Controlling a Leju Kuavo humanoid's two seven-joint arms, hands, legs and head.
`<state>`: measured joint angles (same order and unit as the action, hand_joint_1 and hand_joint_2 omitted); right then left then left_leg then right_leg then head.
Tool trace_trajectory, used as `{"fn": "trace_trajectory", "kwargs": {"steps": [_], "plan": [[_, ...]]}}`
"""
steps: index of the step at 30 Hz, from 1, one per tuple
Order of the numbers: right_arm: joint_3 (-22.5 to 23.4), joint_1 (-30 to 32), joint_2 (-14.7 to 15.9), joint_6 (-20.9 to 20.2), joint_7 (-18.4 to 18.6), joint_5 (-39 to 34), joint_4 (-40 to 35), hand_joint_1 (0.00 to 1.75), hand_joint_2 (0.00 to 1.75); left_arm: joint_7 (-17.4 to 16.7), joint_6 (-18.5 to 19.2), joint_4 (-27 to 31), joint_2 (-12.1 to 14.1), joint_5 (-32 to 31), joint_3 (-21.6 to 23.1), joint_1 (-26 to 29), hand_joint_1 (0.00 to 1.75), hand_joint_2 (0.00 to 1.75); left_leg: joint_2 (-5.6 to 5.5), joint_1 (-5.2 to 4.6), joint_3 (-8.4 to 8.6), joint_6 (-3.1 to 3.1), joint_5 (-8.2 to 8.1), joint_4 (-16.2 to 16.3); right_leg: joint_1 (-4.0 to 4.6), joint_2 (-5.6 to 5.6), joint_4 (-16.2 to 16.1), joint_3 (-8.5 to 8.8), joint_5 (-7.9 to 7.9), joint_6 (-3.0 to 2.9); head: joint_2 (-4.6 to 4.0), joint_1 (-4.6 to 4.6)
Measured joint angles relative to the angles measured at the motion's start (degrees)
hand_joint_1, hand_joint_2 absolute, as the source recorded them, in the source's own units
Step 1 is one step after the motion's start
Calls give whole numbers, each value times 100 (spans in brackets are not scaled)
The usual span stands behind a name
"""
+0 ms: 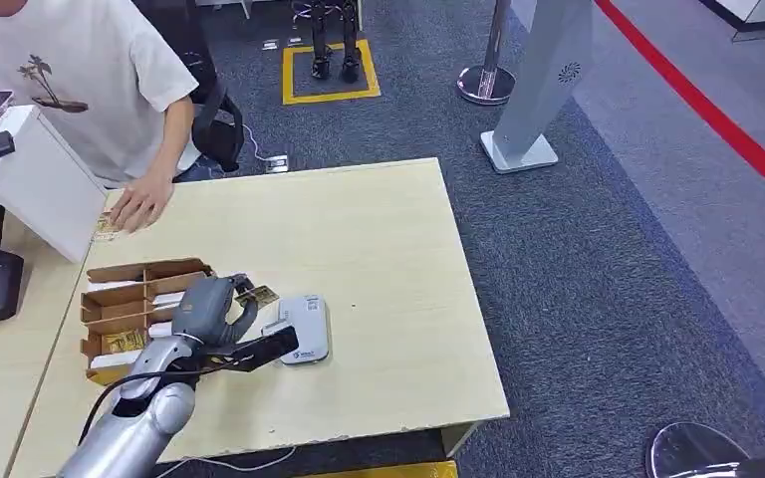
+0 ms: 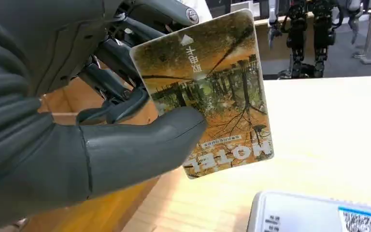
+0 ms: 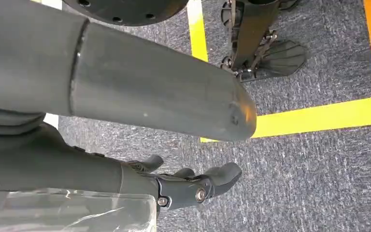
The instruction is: Pass the card to the sensor for recognition and then transmit it.
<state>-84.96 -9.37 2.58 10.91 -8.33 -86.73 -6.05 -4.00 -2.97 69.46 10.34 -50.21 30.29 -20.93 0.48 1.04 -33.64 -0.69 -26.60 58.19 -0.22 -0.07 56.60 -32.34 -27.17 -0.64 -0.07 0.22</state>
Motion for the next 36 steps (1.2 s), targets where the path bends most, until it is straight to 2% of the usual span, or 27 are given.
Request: {"fn": "trace_trajectory", "kwargs": {"steps": [9, 22, 36], "plan": [[-94, -30, -37, -26, 66, 18, -4, 0, 0, 61, -24, -144, -251, 17, 0, -12, 175, 175, -1, 0, 0, 0, 0, 1, 0, -1, 0, 1, 0, 0, 0, 0], [-195, -89, -72, -68, 160, 37, -7, 0, 0, 201, -2, -533, -666, 81, 2, -496, 175, 175, 0, 0, 1, 0, 0, 1, 0, 0, 0, 1, 1, 0, 0, 2], [-258, -86, -74, -35, 157, 17, -7, 0, 0, 208, 0, -700, -704, 205, 7, -266, 175, 175, -1, 0, 0, 0, 0, 0, 0, 0, 0, 1, 0, 0, 0, 0]]}}
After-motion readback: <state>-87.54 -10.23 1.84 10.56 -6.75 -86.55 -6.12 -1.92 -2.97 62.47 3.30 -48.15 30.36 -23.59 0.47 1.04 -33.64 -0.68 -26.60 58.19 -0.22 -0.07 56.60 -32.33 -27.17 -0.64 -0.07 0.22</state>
